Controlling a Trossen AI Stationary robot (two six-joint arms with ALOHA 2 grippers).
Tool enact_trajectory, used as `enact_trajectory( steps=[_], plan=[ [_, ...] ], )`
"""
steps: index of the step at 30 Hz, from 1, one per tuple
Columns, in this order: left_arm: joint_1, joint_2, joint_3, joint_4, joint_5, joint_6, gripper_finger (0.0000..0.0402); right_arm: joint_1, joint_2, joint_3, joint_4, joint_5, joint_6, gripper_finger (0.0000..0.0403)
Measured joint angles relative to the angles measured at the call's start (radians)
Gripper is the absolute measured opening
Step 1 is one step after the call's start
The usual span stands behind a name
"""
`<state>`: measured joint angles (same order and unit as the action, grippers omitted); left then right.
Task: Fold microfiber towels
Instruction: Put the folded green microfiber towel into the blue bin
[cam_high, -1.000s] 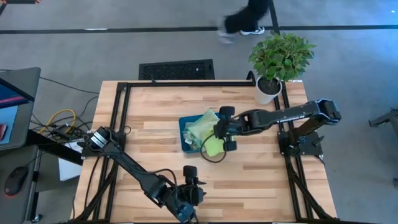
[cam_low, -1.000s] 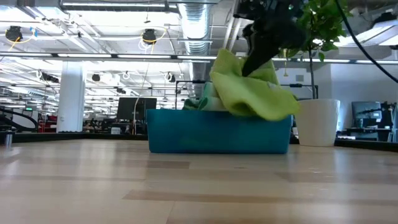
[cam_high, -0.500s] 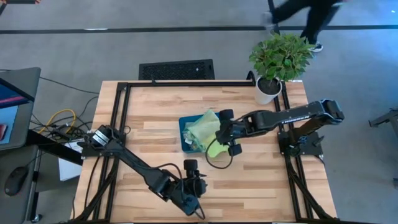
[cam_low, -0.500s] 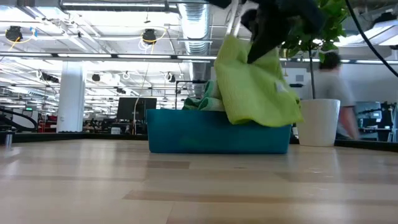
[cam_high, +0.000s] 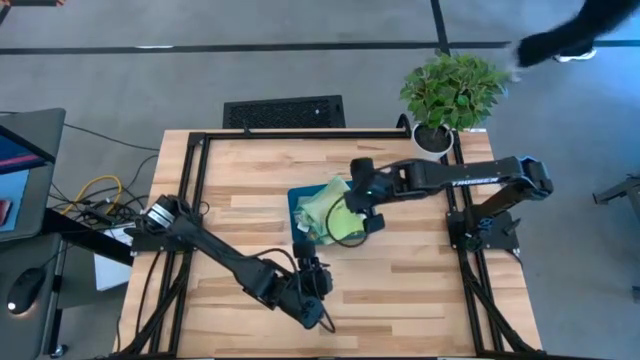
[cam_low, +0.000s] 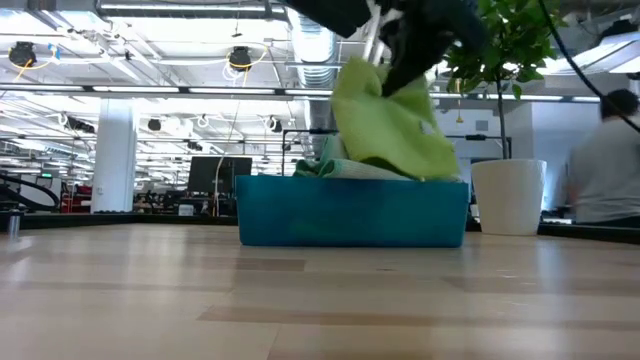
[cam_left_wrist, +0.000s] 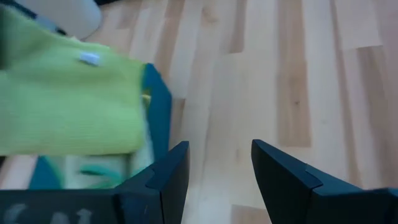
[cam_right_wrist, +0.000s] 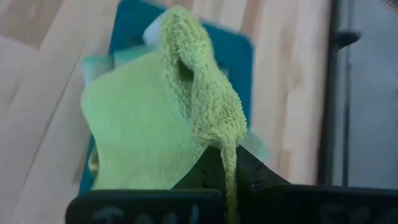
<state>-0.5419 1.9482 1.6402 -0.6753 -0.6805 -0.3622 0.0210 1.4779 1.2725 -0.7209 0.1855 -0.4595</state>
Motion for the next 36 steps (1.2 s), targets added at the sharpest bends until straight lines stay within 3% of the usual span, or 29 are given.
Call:
enact_trajectory(
  steps=[14, 23, 29, 36],
  plan=[
    [0.027, -0.040, 0.001, -0.098, -0.050, -0.010, 0.0166, -0.087, 0.153, -0.002, 0.076, -0.007, -0.091, 0.0023],
    [0.028, -0.040, 0.001, -0.152, -0.067, -0.059, 0.0166, -0.109, 0.263, -0.002, 0.071, 0.000, -0.091, 0.0050],
    [0.029, -0.040, 0.001, -0.192, -0.069, -0.096, 0.0166, -0.083, 0.277, -0.002, 0.074, 0.131, -0.098, 0.0088],
    [0.038, -0.040, 0.001, -0.245, -0.069, -0.150, 0.0166, -0.040, 0.277, -0.002, 0.074, 0.207, -0.091, 0.0171]
  ],
)
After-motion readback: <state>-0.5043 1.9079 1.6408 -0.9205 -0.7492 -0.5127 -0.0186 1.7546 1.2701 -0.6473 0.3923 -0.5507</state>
